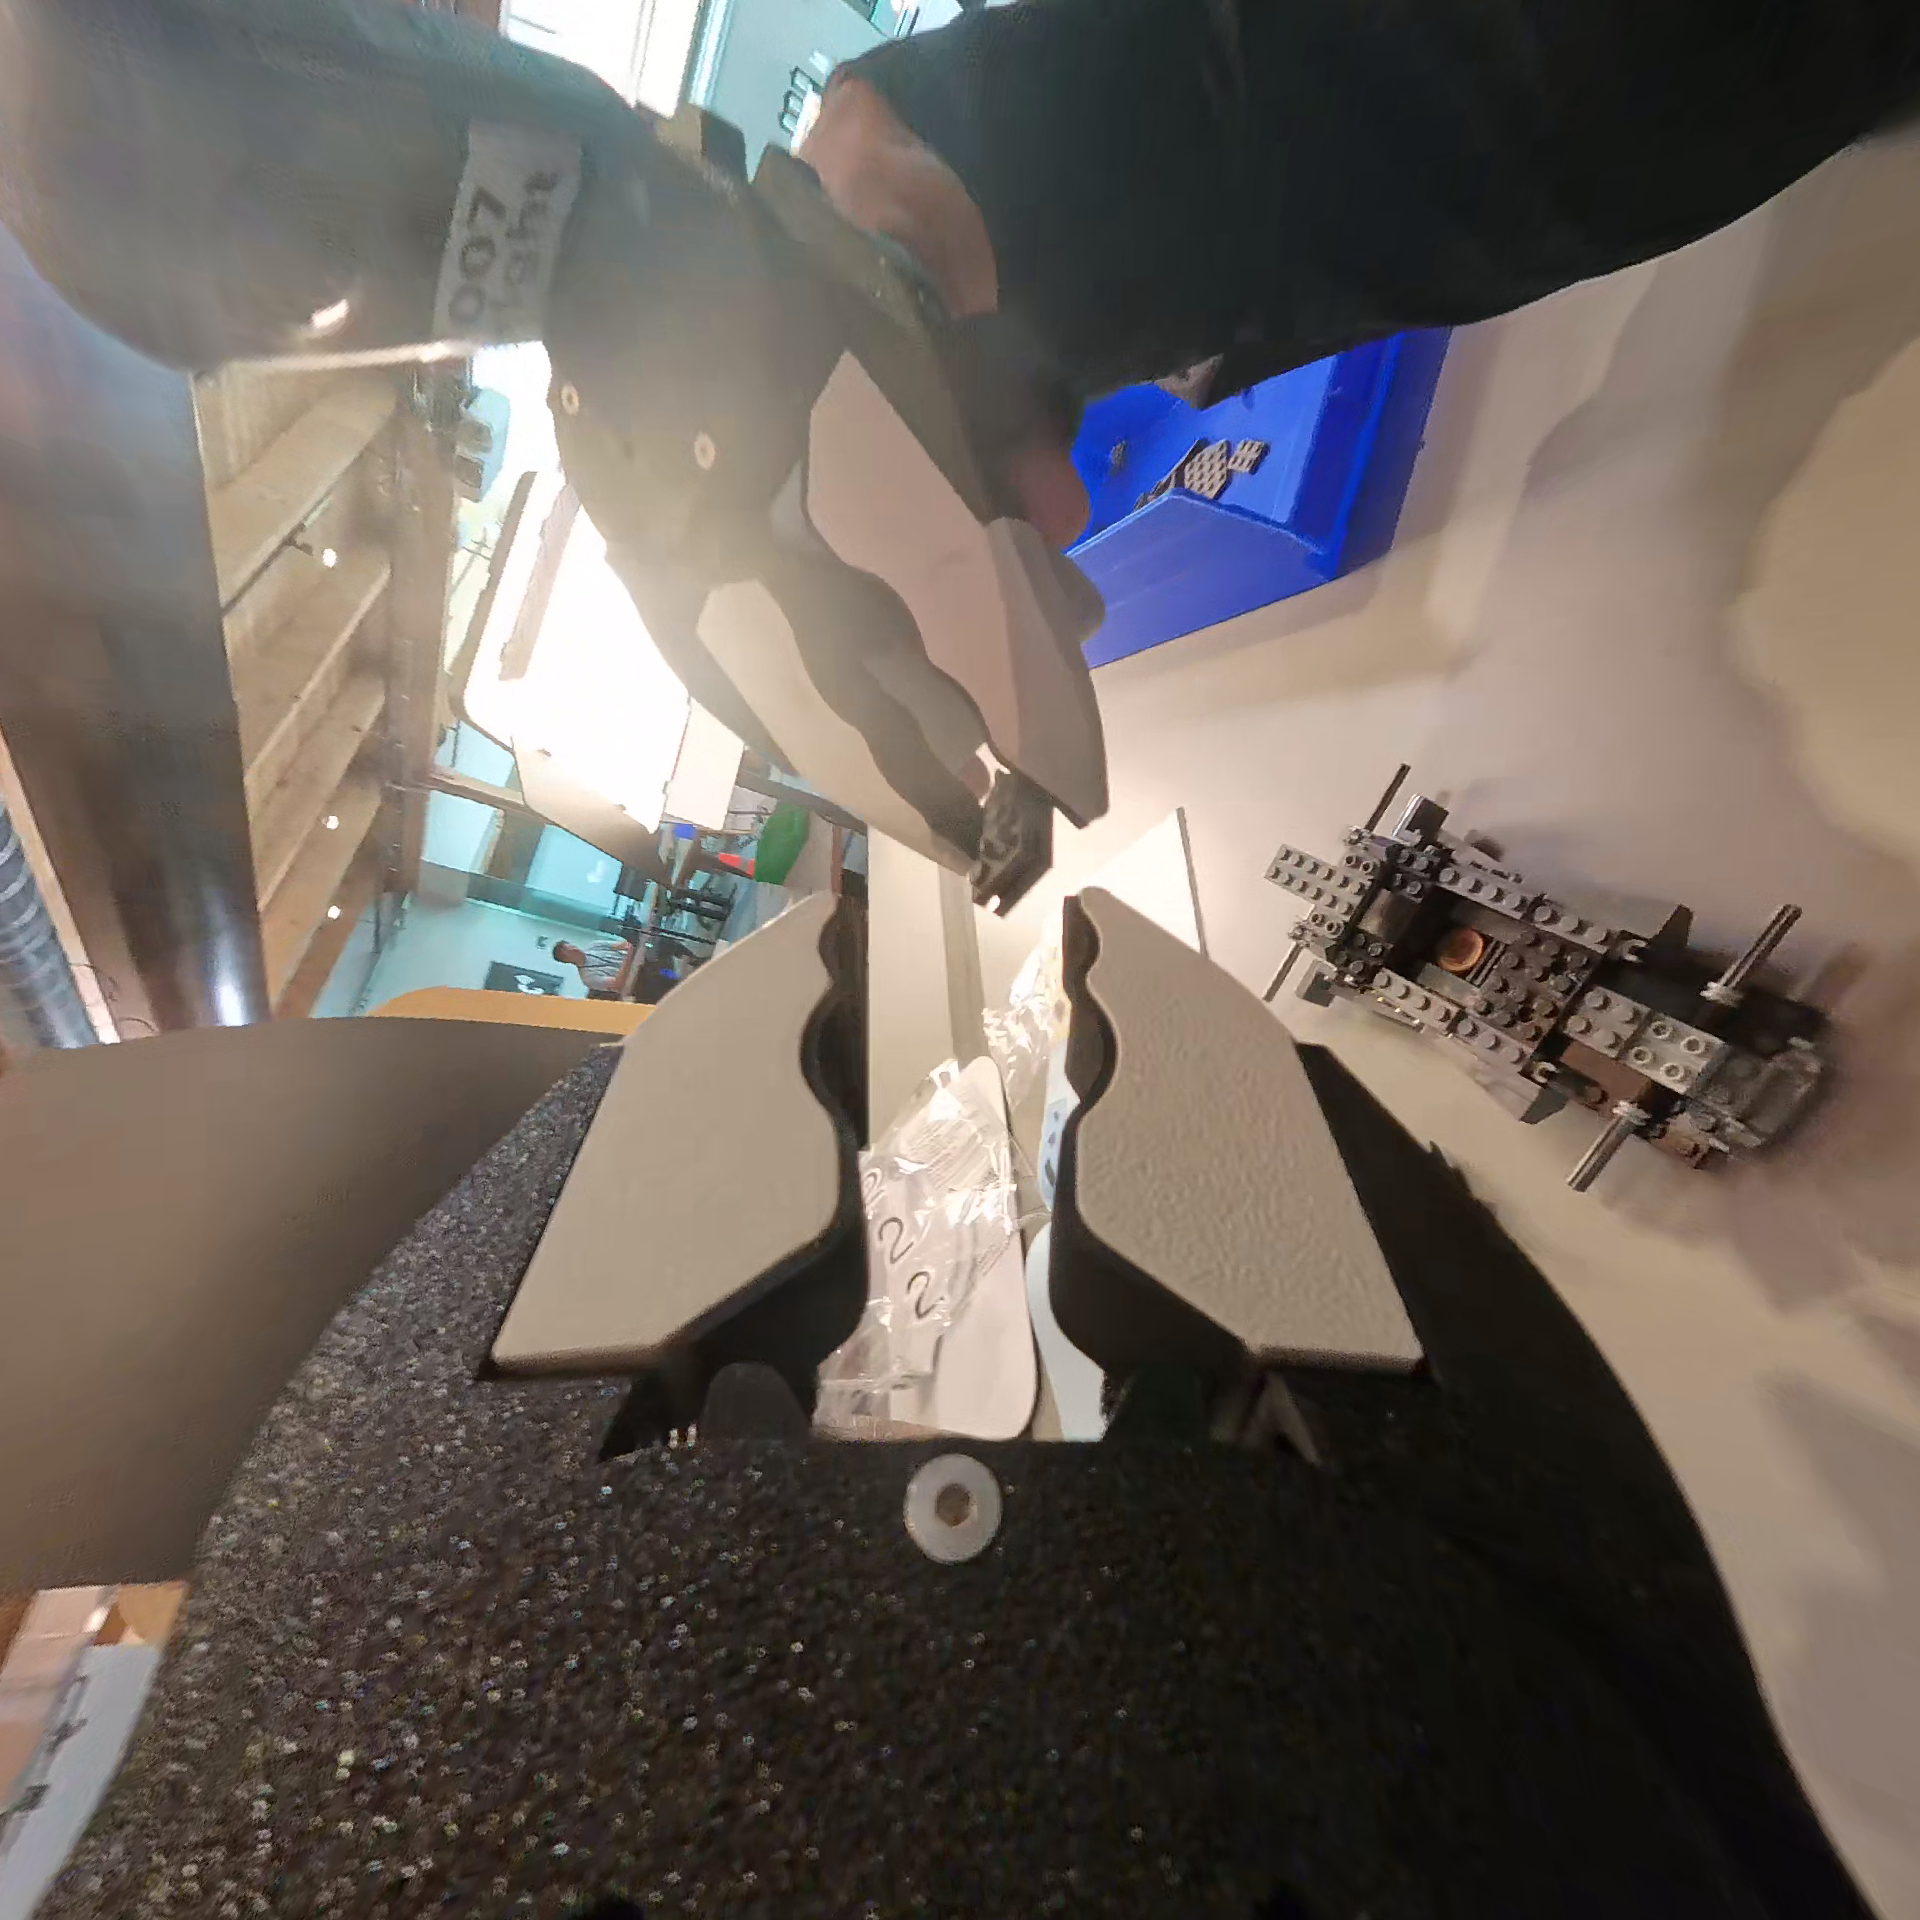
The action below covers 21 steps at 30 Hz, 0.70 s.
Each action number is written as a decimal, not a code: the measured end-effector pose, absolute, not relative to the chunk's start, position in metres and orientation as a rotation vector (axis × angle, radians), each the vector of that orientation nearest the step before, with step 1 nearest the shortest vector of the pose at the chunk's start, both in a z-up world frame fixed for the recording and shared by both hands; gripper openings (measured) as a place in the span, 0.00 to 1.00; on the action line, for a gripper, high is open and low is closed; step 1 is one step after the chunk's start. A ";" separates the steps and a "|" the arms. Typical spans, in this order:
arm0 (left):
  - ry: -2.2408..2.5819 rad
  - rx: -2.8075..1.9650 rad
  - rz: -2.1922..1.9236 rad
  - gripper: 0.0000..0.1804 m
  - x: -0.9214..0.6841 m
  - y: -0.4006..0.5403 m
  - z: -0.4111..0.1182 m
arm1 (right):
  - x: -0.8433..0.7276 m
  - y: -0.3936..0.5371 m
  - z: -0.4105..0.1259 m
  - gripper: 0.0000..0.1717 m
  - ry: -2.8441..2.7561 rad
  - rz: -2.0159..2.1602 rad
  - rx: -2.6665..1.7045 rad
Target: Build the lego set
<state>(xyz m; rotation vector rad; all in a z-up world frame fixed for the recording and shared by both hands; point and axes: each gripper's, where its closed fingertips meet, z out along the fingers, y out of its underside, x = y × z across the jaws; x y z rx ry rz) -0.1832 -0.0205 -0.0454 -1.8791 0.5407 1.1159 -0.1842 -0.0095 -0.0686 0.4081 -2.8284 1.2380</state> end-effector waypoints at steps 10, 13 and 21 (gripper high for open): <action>0.651 -1.904 1.195 0.14 -0.180 -0.010 -0.054 | -0.180 -0.006 -0.070 0.10 -2.852 1.285 0.448; 0.662 -1.894 1.213 0.14 -0.179 -0.007 -0.053 | -0.179 -0.003 -0.067 0.10 -2.845 1.303 0.460; 0.689 -1.876 1.272 0.13 -0.180 -0.002 -0.052 | -0.177 -0.002 -0.066 0.10 -2.844 1.310 0.485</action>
